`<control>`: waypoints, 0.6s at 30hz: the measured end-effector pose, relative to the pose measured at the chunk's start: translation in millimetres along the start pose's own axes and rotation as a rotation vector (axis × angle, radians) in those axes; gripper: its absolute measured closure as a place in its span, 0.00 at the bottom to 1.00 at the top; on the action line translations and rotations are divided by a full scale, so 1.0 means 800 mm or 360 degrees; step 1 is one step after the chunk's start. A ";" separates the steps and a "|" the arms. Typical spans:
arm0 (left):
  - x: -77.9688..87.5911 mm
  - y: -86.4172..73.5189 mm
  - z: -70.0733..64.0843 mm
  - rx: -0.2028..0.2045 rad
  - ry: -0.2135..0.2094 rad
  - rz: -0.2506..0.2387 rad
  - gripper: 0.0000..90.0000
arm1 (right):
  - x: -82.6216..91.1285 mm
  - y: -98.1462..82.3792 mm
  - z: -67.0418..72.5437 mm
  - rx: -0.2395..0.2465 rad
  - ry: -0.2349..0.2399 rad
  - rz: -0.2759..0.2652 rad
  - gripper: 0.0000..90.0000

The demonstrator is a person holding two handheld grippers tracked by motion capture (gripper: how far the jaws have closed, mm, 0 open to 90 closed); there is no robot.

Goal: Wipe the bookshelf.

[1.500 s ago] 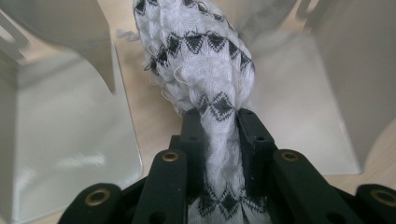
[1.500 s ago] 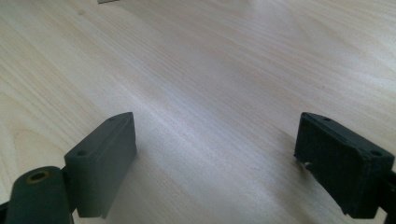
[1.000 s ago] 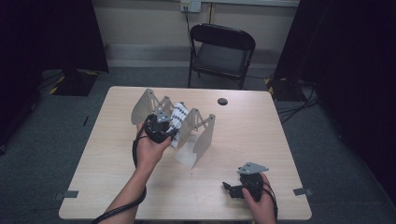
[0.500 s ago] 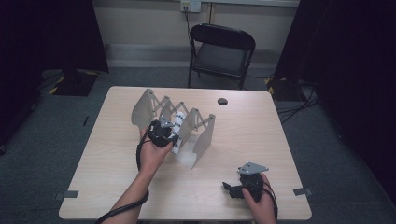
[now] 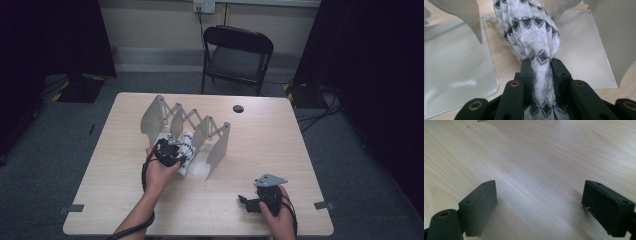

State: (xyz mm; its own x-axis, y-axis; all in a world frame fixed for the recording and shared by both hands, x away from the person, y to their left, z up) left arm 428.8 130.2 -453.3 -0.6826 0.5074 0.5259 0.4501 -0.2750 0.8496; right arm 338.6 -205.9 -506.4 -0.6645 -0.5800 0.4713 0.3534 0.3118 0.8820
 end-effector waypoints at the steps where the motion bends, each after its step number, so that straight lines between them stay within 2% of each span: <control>1: 0.006 0.006 0.001 -0.0018 -0.0002 -0.0010 0.82 | 0.000 0.000 0.000 0.0000 0.0001 0.0000 0.13; 2: 0.011 0.012 0.001 -0.0013 0.0010 -0.0029 0.82 | 0.000 0.000 0.000 0.0001 0.0002 0.0001 0.13; 6: 0.033 0.043 0.008 -0.0062 0.0051 -0.0104 0.82 | 0.000 0.000 0.000 0.0001 -0.0001 0.0000 0.13; 9: 0.040 0.061 0.010 -0.0069 0.0060 -0.0180 0.82 | 0.000 0.000 0.000 0.0001 0.0000 0.0000 0.13; 10: 0.041 0.066 0.010 -0.0058 0.0054 -0.0210 0.82 | 0.000 0.000 0.000 0.0003 -0.0001 0.0000 0.13; 12: 0.039 0.073 0.008 -0.0088 0.0061 -0.0233 0.82 | 0.000 0.000 0.000 0.0002 -0.0002 0.0000 0.13; 14: 0.033 0.075 0.006 -0.0098 0.0051 -0.0234 0.82 | 0.000 0.000 0.000 0.0002 -0.0002 0.0000 0.13; 18: 0.014 0.069 0.000 -0.0076 0.0037 -0.0212 0.82 | 0.000 0.000 0.000 0.0001 -0.0001 0.0000 0.13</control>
State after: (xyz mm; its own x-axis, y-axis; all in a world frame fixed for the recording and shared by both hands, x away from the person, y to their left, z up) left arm 445.9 120.5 -400.1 -0.7479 0.5232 0.4084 0.3268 -0.2453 0.9127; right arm 338.4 -205.9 -506.4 -0.6651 -0.5793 0.4713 0.3531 0.3121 0.8820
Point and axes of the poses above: each handheld gripper's, and its own axes: x roughly backward along the jaws, y roughly out of its top, z roughly to its left, the point moved 1 cm from there along -x, roughly forward along the jaws, and after that the axes turned 15 degrees about -z, right-handed, at the moved point
